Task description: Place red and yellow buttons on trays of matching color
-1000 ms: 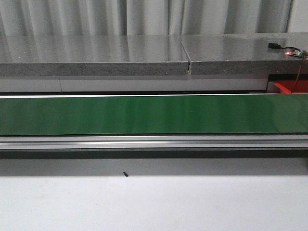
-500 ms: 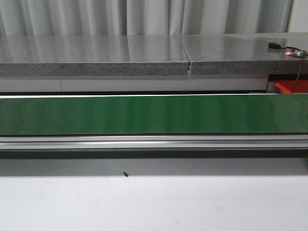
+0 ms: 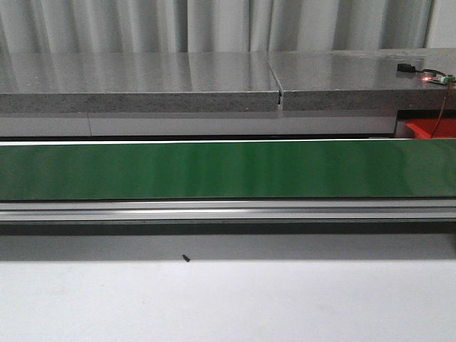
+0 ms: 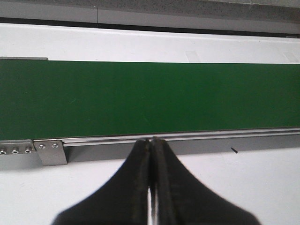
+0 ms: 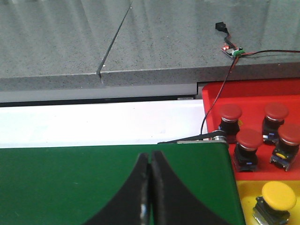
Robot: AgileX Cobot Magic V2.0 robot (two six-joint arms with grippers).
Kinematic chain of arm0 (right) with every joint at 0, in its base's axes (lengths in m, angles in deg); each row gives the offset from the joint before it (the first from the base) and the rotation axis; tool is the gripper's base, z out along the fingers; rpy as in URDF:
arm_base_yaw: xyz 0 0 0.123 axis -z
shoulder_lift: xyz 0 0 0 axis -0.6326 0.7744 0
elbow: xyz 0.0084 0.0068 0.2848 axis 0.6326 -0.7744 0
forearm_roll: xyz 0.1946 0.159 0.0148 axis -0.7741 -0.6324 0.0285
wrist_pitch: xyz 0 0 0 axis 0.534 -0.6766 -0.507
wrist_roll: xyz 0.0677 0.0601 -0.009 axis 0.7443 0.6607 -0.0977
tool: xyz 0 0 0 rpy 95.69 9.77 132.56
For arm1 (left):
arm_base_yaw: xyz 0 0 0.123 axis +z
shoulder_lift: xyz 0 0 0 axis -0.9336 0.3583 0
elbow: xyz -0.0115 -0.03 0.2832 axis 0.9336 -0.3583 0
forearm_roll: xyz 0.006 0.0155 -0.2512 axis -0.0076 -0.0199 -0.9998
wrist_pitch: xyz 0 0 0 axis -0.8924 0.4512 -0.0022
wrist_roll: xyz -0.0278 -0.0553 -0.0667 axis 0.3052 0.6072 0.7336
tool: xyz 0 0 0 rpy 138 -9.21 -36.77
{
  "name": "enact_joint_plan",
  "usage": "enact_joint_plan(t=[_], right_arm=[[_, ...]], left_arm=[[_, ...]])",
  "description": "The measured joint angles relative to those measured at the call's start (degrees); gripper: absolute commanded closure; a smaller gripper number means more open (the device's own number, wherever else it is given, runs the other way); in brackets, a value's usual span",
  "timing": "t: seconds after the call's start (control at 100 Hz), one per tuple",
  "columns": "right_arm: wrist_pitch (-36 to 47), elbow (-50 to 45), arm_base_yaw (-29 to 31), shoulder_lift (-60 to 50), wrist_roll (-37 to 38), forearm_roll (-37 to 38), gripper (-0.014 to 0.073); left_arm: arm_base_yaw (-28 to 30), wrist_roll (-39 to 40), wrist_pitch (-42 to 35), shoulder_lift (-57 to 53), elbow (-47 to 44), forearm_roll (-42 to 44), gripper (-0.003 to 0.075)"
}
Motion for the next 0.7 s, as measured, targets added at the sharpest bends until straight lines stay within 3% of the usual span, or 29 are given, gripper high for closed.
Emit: enact_joint_plan(t=[0.55,0.7], right_arm=[[2.95,-12.04,0.00,-13.32,0.00,-0.70,0.0661],[3.04,-14.34,1.29,-17.72,3.59,5.56,0.0661]], left_arm=[[0.00,0.00,0.00,0.00,0.00,0.00,0.0739],[0.00,0.00,0.00,0.00,0.00,0.00,0.0739]])
